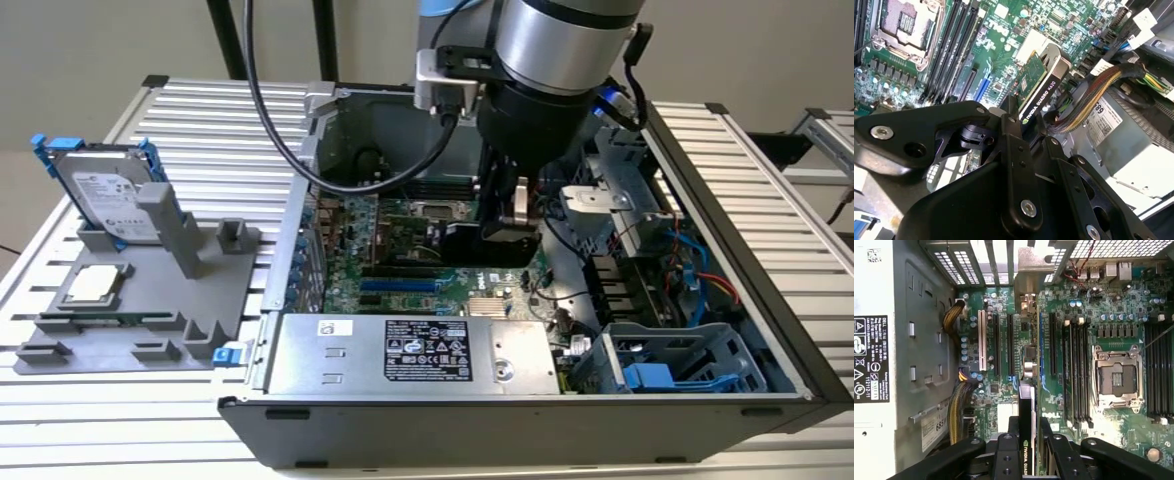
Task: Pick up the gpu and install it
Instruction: 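Insert the gpu into the slot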
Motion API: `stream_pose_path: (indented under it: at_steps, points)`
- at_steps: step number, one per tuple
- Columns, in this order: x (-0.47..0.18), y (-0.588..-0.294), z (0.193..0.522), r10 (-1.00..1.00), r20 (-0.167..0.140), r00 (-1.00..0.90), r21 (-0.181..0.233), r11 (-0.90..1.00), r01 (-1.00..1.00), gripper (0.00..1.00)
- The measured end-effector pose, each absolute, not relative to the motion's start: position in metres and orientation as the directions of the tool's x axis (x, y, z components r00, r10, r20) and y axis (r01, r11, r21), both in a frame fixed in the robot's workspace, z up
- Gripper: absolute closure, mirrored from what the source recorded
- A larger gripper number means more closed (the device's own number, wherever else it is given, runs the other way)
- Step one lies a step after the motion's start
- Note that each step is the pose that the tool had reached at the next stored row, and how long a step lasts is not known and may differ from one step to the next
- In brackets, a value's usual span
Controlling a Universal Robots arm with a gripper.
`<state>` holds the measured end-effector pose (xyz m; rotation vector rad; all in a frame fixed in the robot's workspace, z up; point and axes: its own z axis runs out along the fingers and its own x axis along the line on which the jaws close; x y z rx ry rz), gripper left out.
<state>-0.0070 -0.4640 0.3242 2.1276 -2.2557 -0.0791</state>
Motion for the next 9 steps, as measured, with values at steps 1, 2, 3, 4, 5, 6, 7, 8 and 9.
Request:
stream_pose_path:
  at_steps: [1,2,3,4,5,6,7,8,9]
  points:
    - [-0.007,-0.464,0.3233,-0.998,-0.006,-0.059,0.064,0.058,-0.996,1.0]
    - [-0.0071,-0.4639,0.3225,-0.998,-0.006,-0.059,0.064,0.058,-0.996,1.0]
    - [-0.0072,-0.4639,0.3218,-0.998,-0.006,-0.059,0.064,0.058,-0.996,1.0]
    - [-0.0072,-0.4638,0.3212,-0.998,-0.006,-0.059,0.064,0.058,-0.996,1.0]
    - [-0.0072,-0.4638,0.3206,-0.998,-0.006,-0.059,0.064,0.058,-0.996,1.0]
    - [-0.0072,-0.4638,0.3203,-0.998,-0.006,-0.059,0.064,0.058,-0.996,1.0]
    - [-0.0072,-0.4638,0.3202,-0.998,-0.006,-0.059,0.064,0.058,-0.996,1.0]
    - [-0.0073,-0.4638,0.3202,-0.998,-0.006,-0.059,0.064,0.058,-0.996,1.0]
    - [-0.0073,-0.4638,0.3201,-0.998,-0.006,-0.059,0.064,0.058,-0.996,1.0]
